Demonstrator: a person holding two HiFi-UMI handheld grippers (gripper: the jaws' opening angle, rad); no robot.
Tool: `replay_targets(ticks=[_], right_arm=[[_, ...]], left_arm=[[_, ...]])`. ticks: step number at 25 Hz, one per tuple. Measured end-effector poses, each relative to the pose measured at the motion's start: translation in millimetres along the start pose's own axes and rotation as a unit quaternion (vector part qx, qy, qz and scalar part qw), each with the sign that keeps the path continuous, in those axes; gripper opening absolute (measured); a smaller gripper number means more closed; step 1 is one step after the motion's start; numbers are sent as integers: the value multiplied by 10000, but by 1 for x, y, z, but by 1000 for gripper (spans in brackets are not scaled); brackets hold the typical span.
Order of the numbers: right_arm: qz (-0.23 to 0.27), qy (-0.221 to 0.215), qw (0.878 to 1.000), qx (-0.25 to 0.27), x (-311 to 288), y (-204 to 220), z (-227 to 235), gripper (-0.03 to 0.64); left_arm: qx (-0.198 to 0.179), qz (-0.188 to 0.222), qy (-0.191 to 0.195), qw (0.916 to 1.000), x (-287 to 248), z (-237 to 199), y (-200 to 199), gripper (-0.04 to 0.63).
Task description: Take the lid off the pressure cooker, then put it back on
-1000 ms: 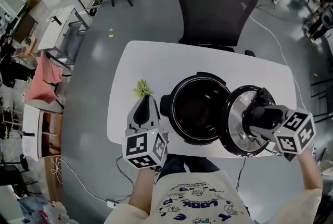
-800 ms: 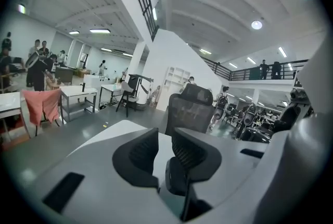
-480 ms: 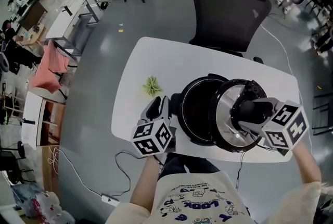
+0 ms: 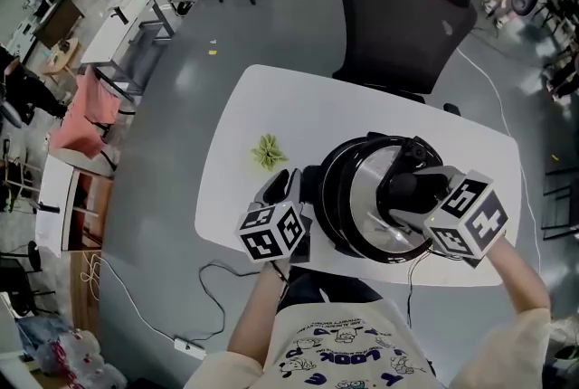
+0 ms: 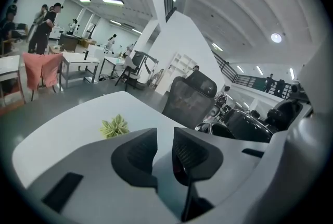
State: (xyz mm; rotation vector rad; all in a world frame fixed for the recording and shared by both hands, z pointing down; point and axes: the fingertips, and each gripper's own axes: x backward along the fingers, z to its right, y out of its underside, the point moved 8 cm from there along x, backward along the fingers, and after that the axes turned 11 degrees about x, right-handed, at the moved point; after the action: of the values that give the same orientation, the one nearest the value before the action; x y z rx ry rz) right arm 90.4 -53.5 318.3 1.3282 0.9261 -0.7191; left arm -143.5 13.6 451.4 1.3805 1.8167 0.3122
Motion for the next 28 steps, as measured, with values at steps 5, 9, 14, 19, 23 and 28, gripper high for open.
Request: replay_targets(ticks=[5, 9, 14, 19, 23, 28], right_arm=[[-34, -13, 10000, 84, -12, -12, -4, 293], [-46, -18, 9999, 121, -17, -20, -5, 293], [-71, -24, 9999, 130, -25, -22, -3, 293], [-134, 10, 9998, 144, -29, -20, -1, 293], [-167, 27, 9998, 128, -36, -22, 0, 293], [-249, 38, 9996, 92, -44, -19, 2, 293]], left_arm=[[-62, -32, 8, 10000, -3, 0, -1, 101], [58, -72, 100, 9999, -2, 2, -3, 101], [251, -162, 219, 9993, -6, 1, -3, 101], [427, -213, 341, 9983, -8, 4, -1, 101], [488, -299, 455, 9973, -10, 7, 0, 101], [470, -356, 505, 9970, -15, 8, 1, 97]])
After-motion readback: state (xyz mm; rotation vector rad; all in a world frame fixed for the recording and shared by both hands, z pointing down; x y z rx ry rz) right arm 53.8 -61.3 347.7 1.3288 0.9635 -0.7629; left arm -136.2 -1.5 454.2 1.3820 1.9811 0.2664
